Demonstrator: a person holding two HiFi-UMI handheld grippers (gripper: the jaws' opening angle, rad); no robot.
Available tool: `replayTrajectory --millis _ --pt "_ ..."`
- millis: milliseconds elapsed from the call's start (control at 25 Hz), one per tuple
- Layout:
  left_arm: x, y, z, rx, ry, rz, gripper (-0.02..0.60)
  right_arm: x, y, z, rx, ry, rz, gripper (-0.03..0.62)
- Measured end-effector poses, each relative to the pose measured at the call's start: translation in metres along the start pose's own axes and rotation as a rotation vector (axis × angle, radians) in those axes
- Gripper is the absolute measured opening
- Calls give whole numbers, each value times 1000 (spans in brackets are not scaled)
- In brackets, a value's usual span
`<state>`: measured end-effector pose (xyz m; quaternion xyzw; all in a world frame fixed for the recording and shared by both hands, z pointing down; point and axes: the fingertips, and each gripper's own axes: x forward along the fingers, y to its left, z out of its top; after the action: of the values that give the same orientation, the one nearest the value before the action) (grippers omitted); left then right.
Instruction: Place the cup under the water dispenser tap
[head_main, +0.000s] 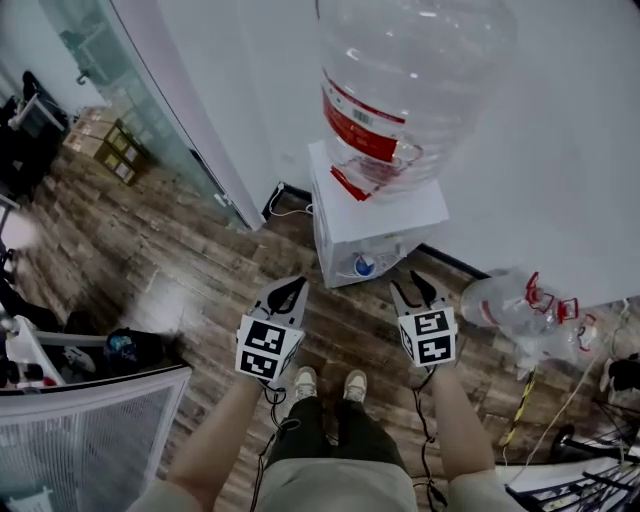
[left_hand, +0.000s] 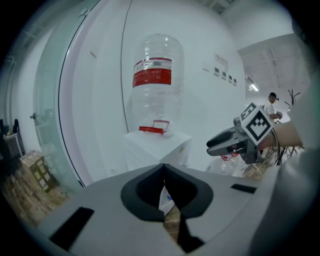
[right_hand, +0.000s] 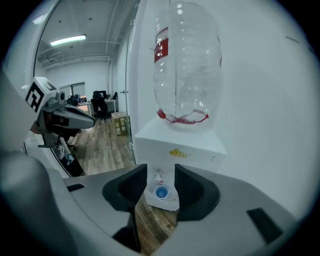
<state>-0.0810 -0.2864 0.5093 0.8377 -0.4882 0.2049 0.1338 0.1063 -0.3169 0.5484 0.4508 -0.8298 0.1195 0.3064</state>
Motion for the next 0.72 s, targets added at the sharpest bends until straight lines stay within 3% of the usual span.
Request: replayTrajectory --millis 120,400,560,720 --pt "-13 -6 32 36 -42 -10 6 -34 0 32 -17 -66 -16 140" --pt "-56 -17 93 78 -124 -13 6 -115 9 101 -17 -229 -23 95" --pt "-85 -26 126 143 -169 1 6 -157 6 131 18 -298 -34 66" --pt "-117 -39 153 191 -217 -5 6 -198 5 155 -16 -353 -51 54"
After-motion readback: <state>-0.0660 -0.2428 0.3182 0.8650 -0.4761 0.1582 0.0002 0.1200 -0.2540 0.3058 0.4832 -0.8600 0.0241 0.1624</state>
